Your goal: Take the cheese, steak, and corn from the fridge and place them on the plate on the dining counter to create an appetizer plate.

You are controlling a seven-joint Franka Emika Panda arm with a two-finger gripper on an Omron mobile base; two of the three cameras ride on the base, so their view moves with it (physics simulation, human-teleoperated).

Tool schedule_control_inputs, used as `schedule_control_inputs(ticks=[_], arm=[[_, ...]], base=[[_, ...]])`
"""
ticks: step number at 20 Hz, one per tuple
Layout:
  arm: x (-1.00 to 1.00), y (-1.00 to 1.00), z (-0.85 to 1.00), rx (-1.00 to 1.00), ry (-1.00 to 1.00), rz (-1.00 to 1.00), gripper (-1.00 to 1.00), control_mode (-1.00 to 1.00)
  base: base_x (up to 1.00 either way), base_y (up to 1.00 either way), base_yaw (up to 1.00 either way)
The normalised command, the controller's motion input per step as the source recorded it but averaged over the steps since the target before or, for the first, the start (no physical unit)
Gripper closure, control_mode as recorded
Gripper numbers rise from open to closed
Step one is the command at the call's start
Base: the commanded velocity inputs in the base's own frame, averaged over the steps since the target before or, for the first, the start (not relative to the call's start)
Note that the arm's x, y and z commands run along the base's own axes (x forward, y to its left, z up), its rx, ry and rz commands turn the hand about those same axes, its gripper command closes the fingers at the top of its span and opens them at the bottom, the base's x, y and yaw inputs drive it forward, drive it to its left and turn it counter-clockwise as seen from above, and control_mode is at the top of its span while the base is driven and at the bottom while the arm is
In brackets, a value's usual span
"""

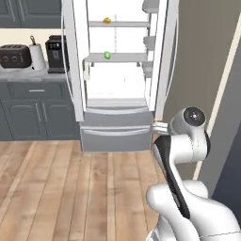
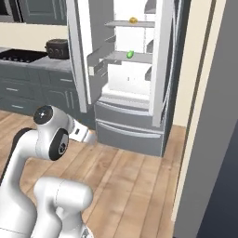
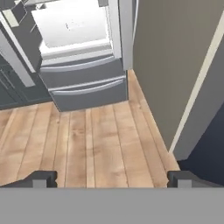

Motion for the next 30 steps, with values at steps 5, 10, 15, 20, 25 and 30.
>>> schedule_control_inputs(ticks=[5, 10, 15, 20, 25, 30], arm=[[0.0, 0.0, 0.0, 0.0, 0.0, 0.0, -1.0, 1.0], [0.0, 0.0, 0.0, 0.0, 0.0, 0.0, -1.0, 1.0], [0.0, 0.0, 0.0, 0.0, 0.0, 0.0, -1.0, 1.0], [0.0, 0.0, 0.0, 0.0, 0.0, 0.0, -1.0, 1.0], [0.0, 0.0, 0.0, 0.0, 0.0, 0.0, -1.0, 1.0], [0.0, 0.0, 0.0, 0.0, 0.0, 0.0, -1.0, 1.0]], base=[[1.0, 0.14, -0.08], [1.0, 0.32, -0.08], [1.0, 0.26, -0.08], [1.0, 0.08, -0.08], [1.0, 0.14, -0.08], [1.0, 0.16, -0.05]])
